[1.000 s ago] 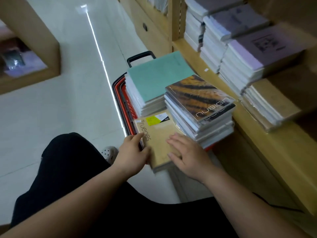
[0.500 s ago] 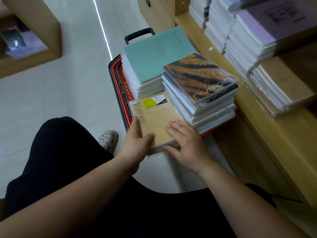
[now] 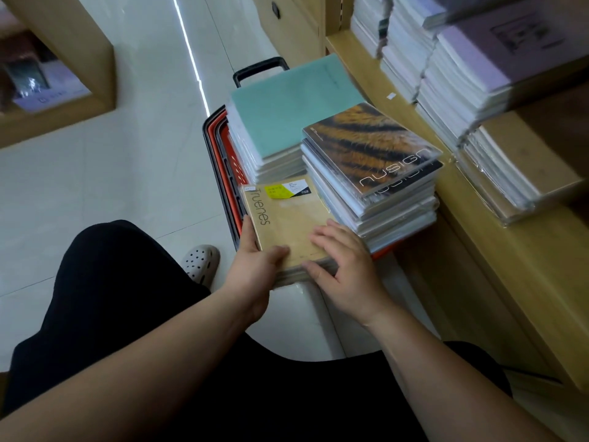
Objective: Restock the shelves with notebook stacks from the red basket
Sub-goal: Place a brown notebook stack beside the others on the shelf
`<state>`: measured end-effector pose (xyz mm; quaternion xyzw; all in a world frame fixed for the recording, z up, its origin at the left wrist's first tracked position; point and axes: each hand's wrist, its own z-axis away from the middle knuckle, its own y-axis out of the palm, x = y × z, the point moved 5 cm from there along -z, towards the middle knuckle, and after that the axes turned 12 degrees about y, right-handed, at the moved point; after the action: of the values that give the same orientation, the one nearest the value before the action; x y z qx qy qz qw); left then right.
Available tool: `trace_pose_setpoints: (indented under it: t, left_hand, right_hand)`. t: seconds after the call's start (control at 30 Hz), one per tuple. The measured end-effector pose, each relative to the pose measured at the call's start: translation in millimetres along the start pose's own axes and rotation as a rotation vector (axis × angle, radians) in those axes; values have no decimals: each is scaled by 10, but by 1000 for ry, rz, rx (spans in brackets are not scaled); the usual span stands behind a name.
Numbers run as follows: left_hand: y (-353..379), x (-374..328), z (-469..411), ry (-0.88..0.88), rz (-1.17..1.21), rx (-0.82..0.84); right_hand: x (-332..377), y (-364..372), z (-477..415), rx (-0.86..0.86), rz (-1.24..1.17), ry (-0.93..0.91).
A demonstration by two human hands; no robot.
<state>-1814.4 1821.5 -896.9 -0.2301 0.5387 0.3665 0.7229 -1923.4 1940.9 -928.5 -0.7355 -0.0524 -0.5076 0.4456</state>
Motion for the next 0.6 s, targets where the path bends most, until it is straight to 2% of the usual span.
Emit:
trace_pose_setpoints:
  t: [0.27, 0.43, 0.6]
  left_hand:
    - [-421, -334, 9, 70, 28, 51]
    - [-632, -525, 94, 113, 67, 94]
    - [-667, -926, -77, 203, 58, 214]
  right_hand:
    - [308, 141, -75, 200, -143, 353]
    - [409, 314, -197, 264, -689, 647]
    - [625, 258, -443, 154, -848, 620]
